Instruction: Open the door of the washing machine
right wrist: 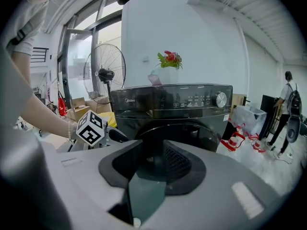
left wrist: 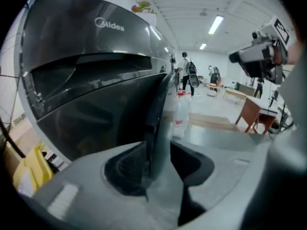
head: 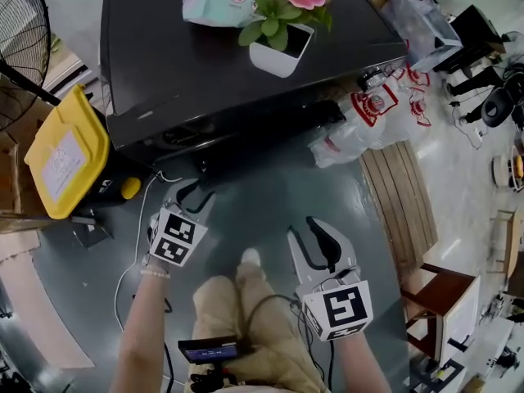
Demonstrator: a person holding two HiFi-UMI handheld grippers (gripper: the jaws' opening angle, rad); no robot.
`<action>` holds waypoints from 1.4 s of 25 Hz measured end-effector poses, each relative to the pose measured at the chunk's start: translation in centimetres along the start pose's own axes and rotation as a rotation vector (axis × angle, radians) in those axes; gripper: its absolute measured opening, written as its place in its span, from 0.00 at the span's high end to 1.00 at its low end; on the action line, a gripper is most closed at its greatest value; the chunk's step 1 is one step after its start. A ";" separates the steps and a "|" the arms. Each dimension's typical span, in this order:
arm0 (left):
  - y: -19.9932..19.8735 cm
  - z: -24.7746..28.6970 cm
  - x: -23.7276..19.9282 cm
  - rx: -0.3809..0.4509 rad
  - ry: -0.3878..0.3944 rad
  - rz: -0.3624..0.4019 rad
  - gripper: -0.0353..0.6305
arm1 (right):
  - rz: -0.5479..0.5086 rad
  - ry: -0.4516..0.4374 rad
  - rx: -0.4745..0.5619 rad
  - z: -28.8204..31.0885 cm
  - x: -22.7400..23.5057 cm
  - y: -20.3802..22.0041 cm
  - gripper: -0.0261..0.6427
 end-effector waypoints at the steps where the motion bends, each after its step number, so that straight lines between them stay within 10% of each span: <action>1: 0.1 0.3 -0.1 -0.005 -0.002 0.003 0.73 | -0.001 0.000 -0.003 0.1 0.1 0.2 0.79; 35: 0.6 1.5 3.1 -0.077 0.111 -0.024 0.89 | 0.070 -0.015 -0.096 2.2 -1.9 3.3 0.79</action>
Point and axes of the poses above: the fingertips, and each gripper's own axes: z forward along the fingers, x to its right, y out of its underside, the point moved 8 cm from there along -z, backward along the fingers, and after that the axes turned 10 degrees about x, right-handed, at the moved point
